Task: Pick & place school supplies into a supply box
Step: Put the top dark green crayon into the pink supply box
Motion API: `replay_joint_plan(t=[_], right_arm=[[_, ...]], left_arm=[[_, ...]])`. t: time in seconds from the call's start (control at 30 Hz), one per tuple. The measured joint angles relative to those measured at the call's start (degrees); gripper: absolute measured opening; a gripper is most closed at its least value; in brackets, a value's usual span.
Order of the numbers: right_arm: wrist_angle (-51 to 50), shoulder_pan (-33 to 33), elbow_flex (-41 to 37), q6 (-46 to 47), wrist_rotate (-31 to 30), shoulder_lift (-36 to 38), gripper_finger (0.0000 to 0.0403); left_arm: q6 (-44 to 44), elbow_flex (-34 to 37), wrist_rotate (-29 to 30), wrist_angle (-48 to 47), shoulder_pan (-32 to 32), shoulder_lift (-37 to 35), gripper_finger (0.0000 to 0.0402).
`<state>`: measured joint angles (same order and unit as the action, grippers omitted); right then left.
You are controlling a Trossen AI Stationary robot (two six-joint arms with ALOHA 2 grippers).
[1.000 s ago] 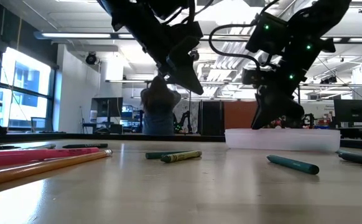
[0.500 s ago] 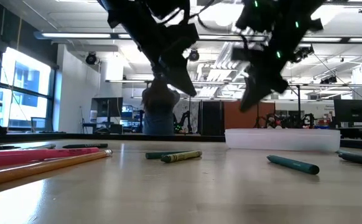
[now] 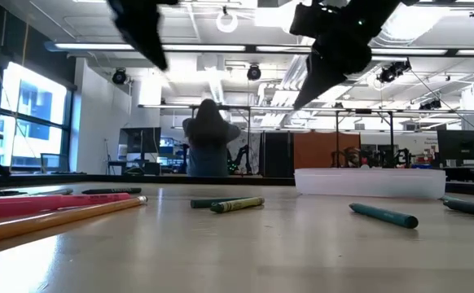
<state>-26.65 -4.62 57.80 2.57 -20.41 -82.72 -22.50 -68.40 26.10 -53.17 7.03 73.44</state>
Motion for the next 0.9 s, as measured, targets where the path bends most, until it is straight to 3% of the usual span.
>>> replay_joint_plan(t=[0.23, 0.43, 0.63, 0.8, 0.9], right_arm=[[3.9, 0.8, -0.1, 0.2, 0.1, 0.0, 0.0083], [5.1, 2.1, -0.5, 3.5, 4.8, 0.0, 0.0083], [6.4, 2.4, -0.5, 3.4, 5.8, 0.0, 0.0083], [11.5, 2.4, -0.5, 2.5, 5.4, 0.0, 0.0083], [14.0, 2.4, -0.5, 1.7, 5.2, 0.0, 0.0083]], left_arm=[[-24.3, 7.0, 10.1, -7.5, 15.6, -7.9, 0.0035], [-38.5, 16.6, 10.6, -6.3, 26.2, -7.3, 0.0035], [-47.9, 22.0, 6.8, -6.4, 27.1, -5.7, 0.0035], [-48.3, 22.5, 14.3, -5.9, 26.6, -5.7, 0.0038], [-48.5, 22.5, 14.3, -4.4, 25.2, -5.7, 0.0058]])
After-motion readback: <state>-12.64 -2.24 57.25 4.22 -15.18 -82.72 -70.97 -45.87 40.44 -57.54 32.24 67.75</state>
